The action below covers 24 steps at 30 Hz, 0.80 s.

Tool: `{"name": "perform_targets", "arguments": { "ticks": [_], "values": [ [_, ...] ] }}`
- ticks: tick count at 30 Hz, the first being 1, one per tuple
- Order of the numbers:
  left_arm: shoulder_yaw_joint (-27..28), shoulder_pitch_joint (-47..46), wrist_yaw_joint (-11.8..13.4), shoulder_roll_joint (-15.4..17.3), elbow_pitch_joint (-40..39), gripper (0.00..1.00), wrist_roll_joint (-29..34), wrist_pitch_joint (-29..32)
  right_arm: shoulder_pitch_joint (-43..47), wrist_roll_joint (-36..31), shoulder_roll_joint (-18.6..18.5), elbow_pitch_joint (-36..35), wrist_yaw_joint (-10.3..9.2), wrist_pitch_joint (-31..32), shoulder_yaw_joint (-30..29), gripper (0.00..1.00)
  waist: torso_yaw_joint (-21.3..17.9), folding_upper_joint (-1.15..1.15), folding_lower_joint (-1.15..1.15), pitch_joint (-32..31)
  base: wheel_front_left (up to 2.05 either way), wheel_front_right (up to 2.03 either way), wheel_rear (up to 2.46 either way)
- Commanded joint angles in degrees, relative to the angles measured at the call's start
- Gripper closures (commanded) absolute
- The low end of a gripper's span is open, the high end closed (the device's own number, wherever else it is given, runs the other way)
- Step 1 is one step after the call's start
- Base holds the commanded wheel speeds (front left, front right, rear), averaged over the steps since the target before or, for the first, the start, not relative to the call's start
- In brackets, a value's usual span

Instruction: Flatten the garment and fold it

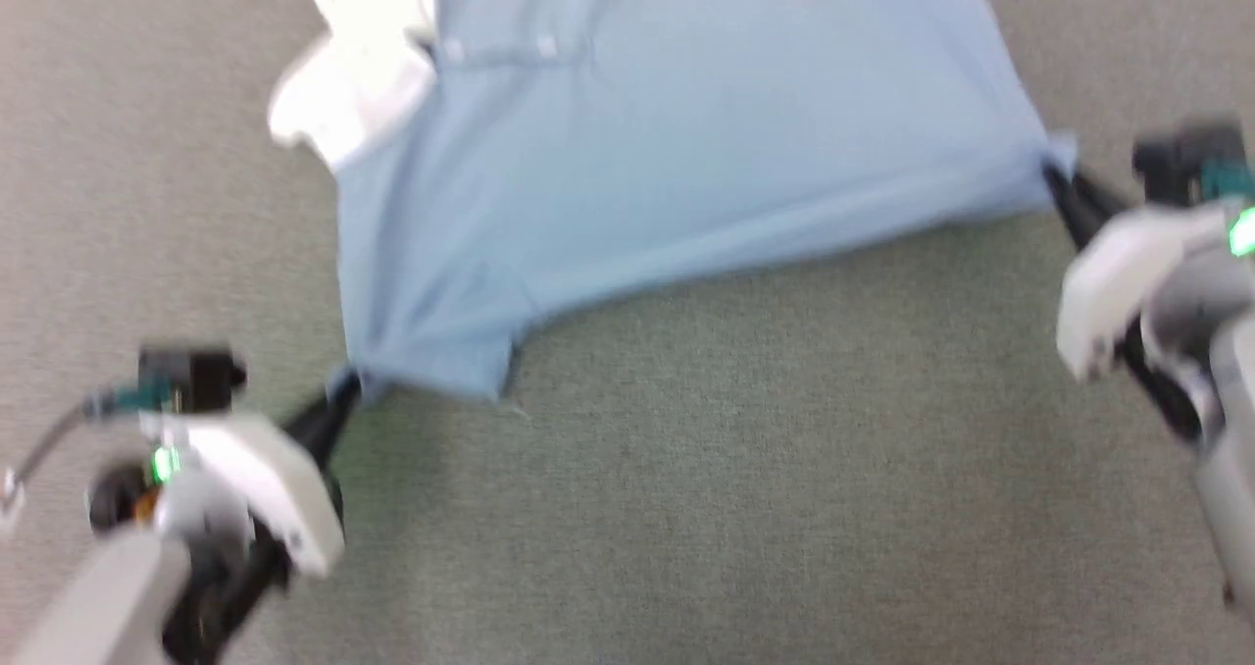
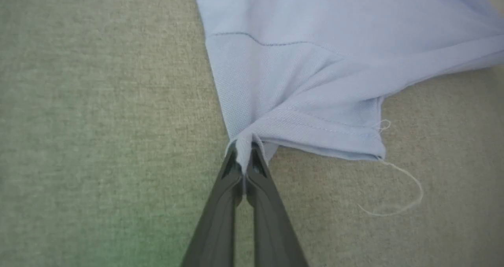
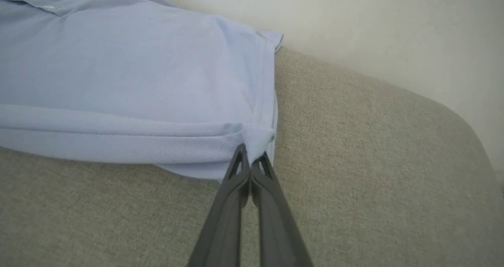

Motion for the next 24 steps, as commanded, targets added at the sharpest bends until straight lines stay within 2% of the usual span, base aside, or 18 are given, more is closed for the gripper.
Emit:
{"name": "perform_targets", "arguments": {
  "ticks": [1, 9, 16, 20, 24],
  "values": [
    [0.6, 3.4, 1.2, 0.4, -1.6, 1.00, -1.5, 0.3, 3.2, 0.4, -0.3, -1.7, -0.12, 0.6, -1.2, 1.00, 1.5, 0.00, 0.02, -4.1, 0.00, 0.00, 0.00],
    [2.8, 18.1, 7.2, 0.6, -9.0, 1.00, -5.9, -0.4, 19.4, -2.0, 1.5, -9.5, -0.12, 7.3, -8.3, 1.00, 1.3, 0.00, 0.02, -7.0, 0.00, 0.00, 0.00],
    [3.1, 25.4, 10.3, -0.3, -11.0, 1.00, -6.4, -2.6, 31.9, -2.2, 4.3, -14.7, -0.12, 15.6, -13.3, 1.00, 1.5, 0.00, 0.02, -8.2, 0.00, 0.00, 0.00],
    [2.4, 27.8, 11.4, -1.6, -11.1, 1.00, -5.2, -5.2, 37.1, -3.3, 7.3, -17.5, -0.12, 15.4, -16.3, 1.00, 1.5, 0.00, 0.02, -8.3, 0.00, 0.00, 0.00],
    [1.6, 27.0, 12.2, -4.0, -11.2, 1.00, 0.8, -13.8, 39.9, -4.2, 10.4, -19.3, -0.12, 8.7, -17.9, 1.00, 1.4, 0.00, 0.02, -8.3, 0.00, 0.00, 0.00]
  ]
}}
